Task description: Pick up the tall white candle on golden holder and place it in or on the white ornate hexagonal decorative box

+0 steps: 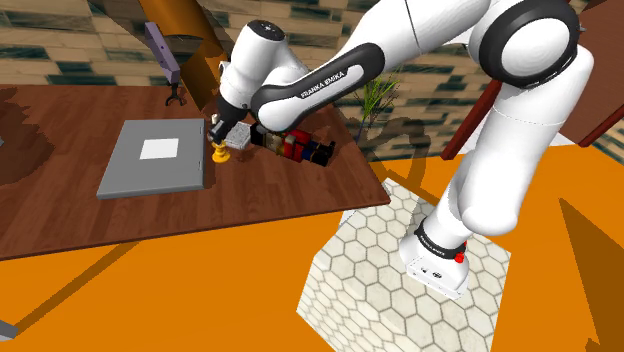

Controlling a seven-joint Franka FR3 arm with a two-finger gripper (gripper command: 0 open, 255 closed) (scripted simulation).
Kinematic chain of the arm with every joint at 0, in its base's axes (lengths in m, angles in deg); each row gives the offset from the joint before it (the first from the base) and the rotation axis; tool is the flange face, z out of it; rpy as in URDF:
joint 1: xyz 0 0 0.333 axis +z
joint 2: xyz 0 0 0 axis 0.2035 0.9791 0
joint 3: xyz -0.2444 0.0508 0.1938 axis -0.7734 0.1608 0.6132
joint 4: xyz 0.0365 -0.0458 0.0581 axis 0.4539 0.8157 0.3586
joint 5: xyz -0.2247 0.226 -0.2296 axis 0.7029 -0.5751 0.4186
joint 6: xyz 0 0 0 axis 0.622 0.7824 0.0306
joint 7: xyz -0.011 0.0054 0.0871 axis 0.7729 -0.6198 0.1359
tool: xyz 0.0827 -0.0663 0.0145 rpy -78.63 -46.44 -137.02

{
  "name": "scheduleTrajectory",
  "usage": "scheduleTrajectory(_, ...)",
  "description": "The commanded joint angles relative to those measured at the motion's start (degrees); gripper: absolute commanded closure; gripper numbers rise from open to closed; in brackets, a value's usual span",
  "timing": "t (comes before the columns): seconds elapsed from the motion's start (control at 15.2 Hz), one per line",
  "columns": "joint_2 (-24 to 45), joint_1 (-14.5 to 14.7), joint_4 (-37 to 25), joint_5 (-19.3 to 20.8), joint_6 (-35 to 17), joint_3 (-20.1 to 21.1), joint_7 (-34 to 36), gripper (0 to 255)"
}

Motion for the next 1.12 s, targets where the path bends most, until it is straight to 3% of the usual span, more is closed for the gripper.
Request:
scheduleTrajectory(0.0, -0.72, -0.13, -0.54, -0.48, 1.27, 0.18, -0.41, 255)
scheduleTrajectory(1.06, -5.91, -0.61, -6.72, -3.47, 12.49, 0.95, -2.89, 255)
